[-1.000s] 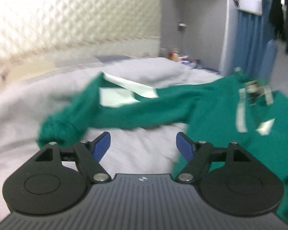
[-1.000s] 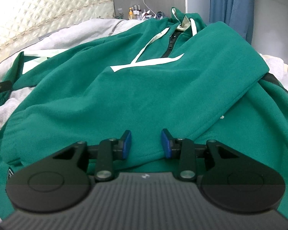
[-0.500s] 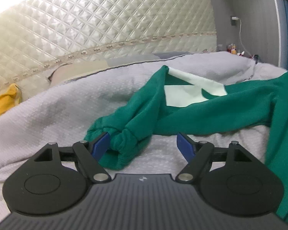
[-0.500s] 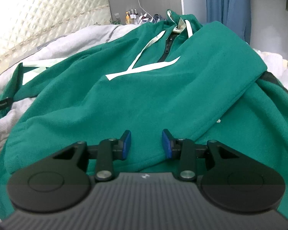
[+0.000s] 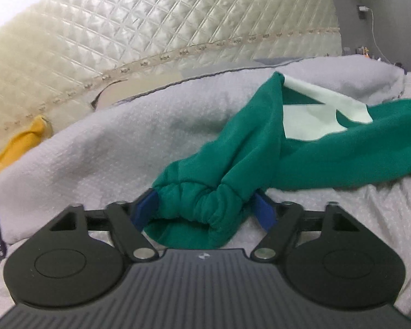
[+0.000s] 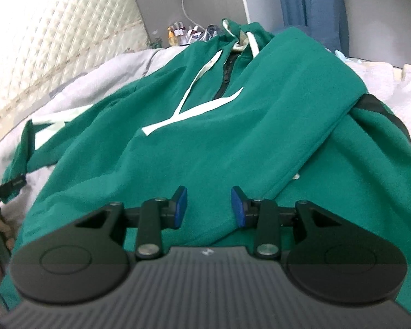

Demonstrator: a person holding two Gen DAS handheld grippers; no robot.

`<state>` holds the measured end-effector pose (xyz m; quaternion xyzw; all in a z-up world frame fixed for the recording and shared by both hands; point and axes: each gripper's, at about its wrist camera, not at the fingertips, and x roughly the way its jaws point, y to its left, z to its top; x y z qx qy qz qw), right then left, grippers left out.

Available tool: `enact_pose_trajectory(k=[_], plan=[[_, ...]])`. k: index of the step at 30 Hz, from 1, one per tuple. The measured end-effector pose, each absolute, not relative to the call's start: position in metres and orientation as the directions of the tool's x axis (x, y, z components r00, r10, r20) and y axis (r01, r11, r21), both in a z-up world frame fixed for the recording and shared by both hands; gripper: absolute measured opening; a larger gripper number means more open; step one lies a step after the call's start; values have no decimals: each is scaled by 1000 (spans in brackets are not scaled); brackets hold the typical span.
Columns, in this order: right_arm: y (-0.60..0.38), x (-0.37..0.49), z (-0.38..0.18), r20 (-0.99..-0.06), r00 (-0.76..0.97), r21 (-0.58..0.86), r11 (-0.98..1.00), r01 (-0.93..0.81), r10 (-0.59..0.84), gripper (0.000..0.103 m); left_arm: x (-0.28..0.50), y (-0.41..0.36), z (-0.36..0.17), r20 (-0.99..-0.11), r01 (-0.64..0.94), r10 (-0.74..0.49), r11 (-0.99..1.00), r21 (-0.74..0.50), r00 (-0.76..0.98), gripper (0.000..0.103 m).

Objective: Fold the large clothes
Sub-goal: 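Grasp the other hoodie sleeve cuff with the left gripper and lift it, then carry the sleeve across the hoodie body and open the left gripper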

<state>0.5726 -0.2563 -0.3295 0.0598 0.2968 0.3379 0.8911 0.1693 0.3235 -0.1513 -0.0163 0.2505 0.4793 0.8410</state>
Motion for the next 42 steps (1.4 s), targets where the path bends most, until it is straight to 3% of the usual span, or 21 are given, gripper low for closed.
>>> enact_pose_trajectory(k=[2, 8, 12, 17, 21, 28, 34, 40, 42], plan=[[-258, 575, -328, -485, 596, 321, 765, -558, 639, 38, 165, 331, -146, -457, -796, 758, 584, 158, 465, 54], [-264, 581, -324, -471, 615, 333, 773, -539, 632, 38, 153, 351, -112, -547, -744, 620, 668, -9, 563, 40], [-276, 581, -316, -447, 630, 355, 772, -527, 635, 39, 150, 347, -54, -545, -716, 582, 697, -48, 603, 37], [-291, 574, -304, -420, 637, 372, 763, -529, 646, 39, 155, 320, 43, -468, -653, 552, 753, -73, 690, 35], [-306, 563, -297, -405, 655, 357, 770, -529, 638, 39, 166, 269, 114, -392, -578, 530, 816, -6, 752, 35], [-344, 556, -294, -364, 655, 431, 743, -512, 662, 40, 185, 151, 195, -346, -390, 346, 918, -64, 872, 34], [-389, 551, -295, -310, 686, 493, 728, -476, 658, 41, 206, 40, 195, -384, -224, 165, 968, -113, 909, 34], [-427, 561, -308, -316, 708, 556, 727, -402, 632, 41, 230, -44, 139, -478, -149, 96, 986, -75, 873, 35], [-434, 562, -313, -314, 711, 565, 726, -392, 629, 41, 233, -57, 120, -505, -125, 69, 989, -77, 860, 41]])
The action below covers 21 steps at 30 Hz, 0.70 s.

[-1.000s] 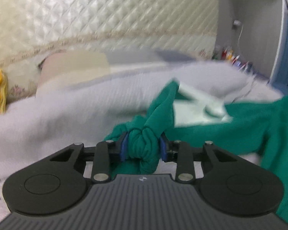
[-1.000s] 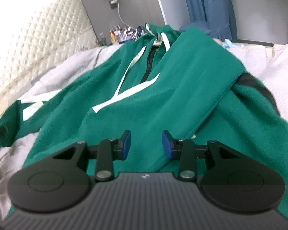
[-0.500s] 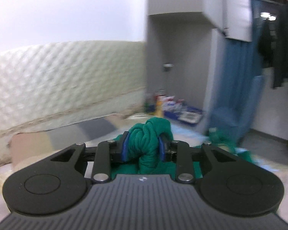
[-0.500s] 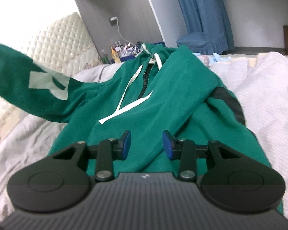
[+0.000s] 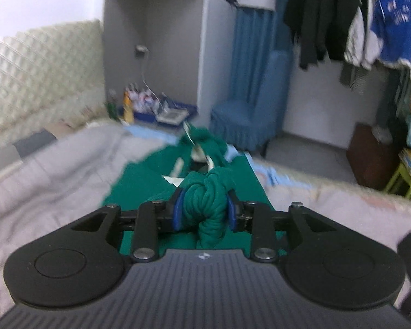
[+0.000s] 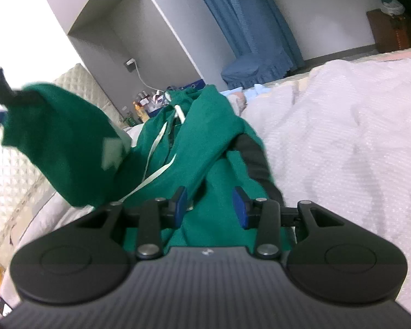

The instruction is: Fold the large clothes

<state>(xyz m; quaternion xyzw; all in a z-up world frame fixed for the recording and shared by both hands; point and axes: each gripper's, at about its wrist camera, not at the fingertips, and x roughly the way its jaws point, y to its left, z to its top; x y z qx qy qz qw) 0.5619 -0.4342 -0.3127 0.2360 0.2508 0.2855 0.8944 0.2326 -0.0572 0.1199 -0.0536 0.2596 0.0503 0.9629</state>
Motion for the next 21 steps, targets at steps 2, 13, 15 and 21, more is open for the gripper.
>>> enact_pose_trajectory(k=[2, 13, 15, 21], plan=[[-440, 563, -317, -315, 718, 572, 728, -379, 621, 41, 235, -67, 104, -519, -99, 35, 990, -96, 854, 57], [-443, 554, -307, -227, 735, 541, 711, -450, 638, 41, 215, -9, 52, -520, -146, 39, 975, -167, 853, 70], [-437, 554, -306, -221, 723, 533, 701, -473, 655, 41, 209, 6, 40, -518, -153, 54, 977, -150, 854, 70], [-404, 555, -309, -283, 642, 517, 677, -524, 713, 41, 200, 39, -5, -511, -123, 38, 983, -134, 859, 70]])
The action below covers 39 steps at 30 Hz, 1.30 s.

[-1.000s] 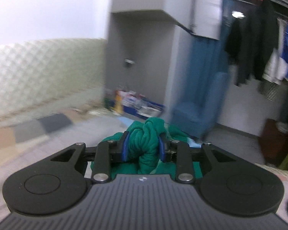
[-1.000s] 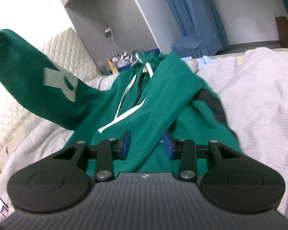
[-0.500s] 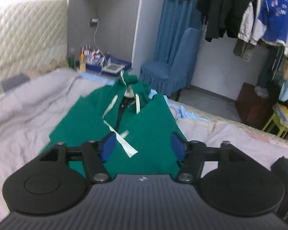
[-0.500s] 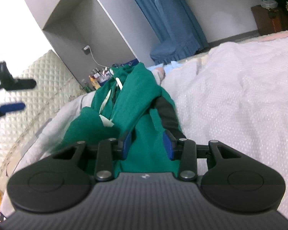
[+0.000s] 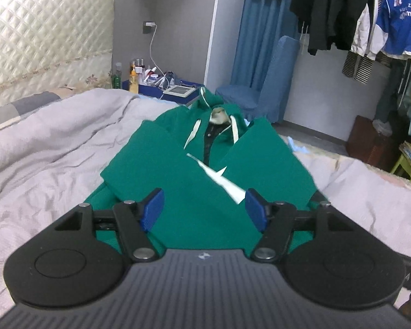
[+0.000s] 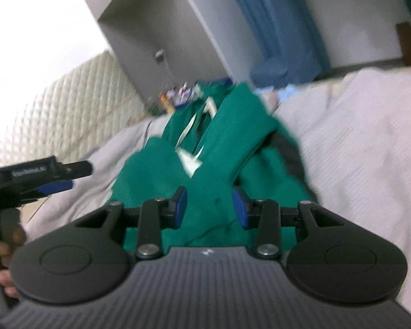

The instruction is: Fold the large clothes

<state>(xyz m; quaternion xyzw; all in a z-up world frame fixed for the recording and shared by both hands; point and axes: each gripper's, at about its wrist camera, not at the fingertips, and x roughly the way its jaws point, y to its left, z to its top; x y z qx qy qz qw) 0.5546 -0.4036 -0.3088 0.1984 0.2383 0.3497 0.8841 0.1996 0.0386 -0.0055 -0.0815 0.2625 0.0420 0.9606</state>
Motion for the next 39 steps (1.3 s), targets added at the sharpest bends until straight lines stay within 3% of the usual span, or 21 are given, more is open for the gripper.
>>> enact_pose_trajectory(k=[4, 11, 21, 26, 27, 30, 32, 35, 39], plan=[[-379, 553, -309, -365, 602, 485, 697, -528, 710, 41, 207, 58, -37, -510, -106, 10, 981, -161, 860, 70], [-353, 565, -311, -395, 636, 417, 746, -519, 663, 41, 243, 106, -88, -496, -122, -46, 946, -301, 867, 70], [-305, 587, -333, -417, 698, 268, 813, -517, 582, 41, 294, 174, -139, -504, -260, -10, 847, -463, 864, 70], [-296, 597, -339, -434, 701, 257, 823, -506, 567, 40, 310, 194, -162, -478, -219, -124, 771, -598, 870, 68], [-293, 597, -340, -437, 701, 254, 825, -505, 564, 40, 312, 193, -166, -477, -209, -139, 769, -604, 868, 66], [-289, 595, -341, -440, 711, 230, 834, -502, 549, 40, 319, 191, -169, -462, -162, -193, 766, -622, 866, 44], [-287, 594, -341, -438, 715, 220, 837, -502, 544, 40, 322, 190, -169, -466, -152, -209, 767, -624, 860, 25], [-288, 592, -340, -435, 716, 212, 835, -508, 546, 41, 319, 187, -168, -457, -160, -190, 767, -622, 869, 11], [-291, 587, -339, -424, 713, 218, 827, -518, 558, 41, 307, 193, -160, -417, -166, -160, 747, -644, 895, 7]])
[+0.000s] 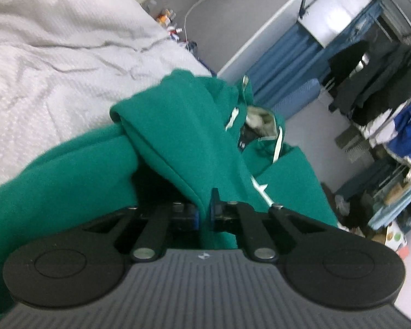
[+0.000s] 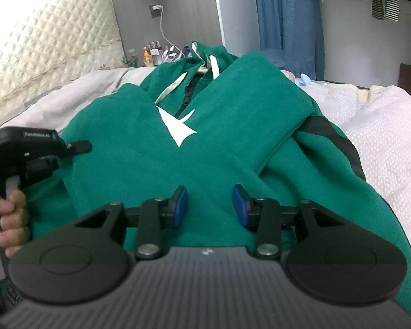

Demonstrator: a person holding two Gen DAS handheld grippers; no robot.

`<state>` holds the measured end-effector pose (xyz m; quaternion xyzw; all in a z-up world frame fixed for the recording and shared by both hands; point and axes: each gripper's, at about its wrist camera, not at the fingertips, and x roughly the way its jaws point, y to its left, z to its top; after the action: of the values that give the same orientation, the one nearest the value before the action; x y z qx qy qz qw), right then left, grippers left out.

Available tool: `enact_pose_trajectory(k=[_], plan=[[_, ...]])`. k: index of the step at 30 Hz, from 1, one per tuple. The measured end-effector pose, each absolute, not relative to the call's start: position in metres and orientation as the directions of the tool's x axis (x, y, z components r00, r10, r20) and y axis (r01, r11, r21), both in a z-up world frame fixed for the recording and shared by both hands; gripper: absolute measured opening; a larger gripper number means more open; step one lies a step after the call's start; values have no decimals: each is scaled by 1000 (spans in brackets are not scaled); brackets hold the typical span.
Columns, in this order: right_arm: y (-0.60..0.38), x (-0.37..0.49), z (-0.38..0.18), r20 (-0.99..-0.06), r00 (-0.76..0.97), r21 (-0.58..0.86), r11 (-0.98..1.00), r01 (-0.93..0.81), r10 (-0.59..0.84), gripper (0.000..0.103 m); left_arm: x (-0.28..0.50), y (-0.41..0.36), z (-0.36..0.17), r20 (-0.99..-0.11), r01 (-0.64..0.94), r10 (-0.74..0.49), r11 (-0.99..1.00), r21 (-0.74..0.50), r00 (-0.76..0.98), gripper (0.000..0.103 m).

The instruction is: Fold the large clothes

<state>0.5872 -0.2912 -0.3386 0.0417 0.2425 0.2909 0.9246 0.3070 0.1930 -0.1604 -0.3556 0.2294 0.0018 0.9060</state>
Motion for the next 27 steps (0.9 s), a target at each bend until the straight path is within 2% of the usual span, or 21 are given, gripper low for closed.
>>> enact_pose_trajectory(k=[6, 9, 17, 27], plan=[[-285, 574, -333, -398, 708, 177, 806, -565, 584, 39, 293, 211, -147, -384, -211, -80, 724, -656, 920, 6], [-279, 571, -333, -406, 703, 150, 801, -580, 584, 39, 290, 224, -150, -405, -265, -32, 708, -654, 914, 6], [-264, 583, -349, -461, 691, 126, 812, -570, 557, 39, 301, 235, -176, -527, -362, -39, 682, -635, 849, 6], [-262, 585, -350, -454, 698, 133, 817, -561, 554, 39, 295, 232, -173, -517, -352, -28, 700, -621, 856, 7]])
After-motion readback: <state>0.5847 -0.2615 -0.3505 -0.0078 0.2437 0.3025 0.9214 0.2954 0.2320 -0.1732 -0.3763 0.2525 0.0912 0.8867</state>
